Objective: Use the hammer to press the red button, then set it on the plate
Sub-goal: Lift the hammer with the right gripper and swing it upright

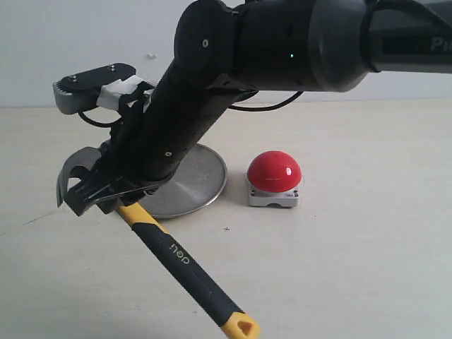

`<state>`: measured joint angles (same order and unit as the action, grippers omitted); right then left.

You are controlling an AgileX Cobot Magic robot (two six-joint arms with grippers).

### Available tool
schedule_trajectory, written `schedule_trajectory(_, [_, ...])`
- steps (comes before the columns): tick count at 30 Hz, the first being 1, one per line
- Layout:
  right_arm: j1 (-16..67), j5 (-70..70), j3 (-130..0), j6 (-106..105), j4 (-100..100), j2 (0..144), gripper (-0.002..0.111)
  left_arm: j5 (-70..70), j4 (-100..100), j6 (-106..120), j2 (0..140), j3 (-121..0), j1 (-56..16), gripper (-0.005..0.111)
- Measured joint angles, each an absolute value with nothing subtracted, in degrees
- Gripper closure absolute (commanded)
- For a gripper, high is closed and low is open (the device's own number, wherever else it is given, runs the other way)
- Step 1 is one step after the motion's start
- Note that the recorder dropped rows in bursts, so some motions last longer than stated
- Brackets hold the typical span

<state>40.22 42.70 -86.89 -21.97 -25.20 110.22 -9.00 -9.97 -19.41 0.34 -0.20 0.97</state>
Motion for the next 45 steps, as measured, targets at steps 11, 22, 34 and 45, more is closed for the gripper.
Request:
schedule_trajectory(11, [40.2, 31.1, -76.1, -52.4, -61.1, 107.1, 0.108, -9.0, -10.0, -19.4, 0.3, -0.2, 1.0, 0.107])
schedule_trajectory(22, [38.3, 29.1, -58.3, -90.3, -97.4, 96.0, 0.108, -9.0, -10.0, -19.4, 0.3, -0.2, 1.0, 0.107])
schedule_trajectory(34, [35.8, 26.1, -53.8, -92.2, -98.0, 90.7, 0.108, -9.0, -10.0, -19.4, 0.3, -0.2, 1.0, 0.107])
schedule_trajectory(45, [35.8, 26.0, -53.8, -92.4, -98.0, 90.3, 0.108, -9.0, -10.0, -19.4, 0.3, -0.2, 1.0, 0.107])
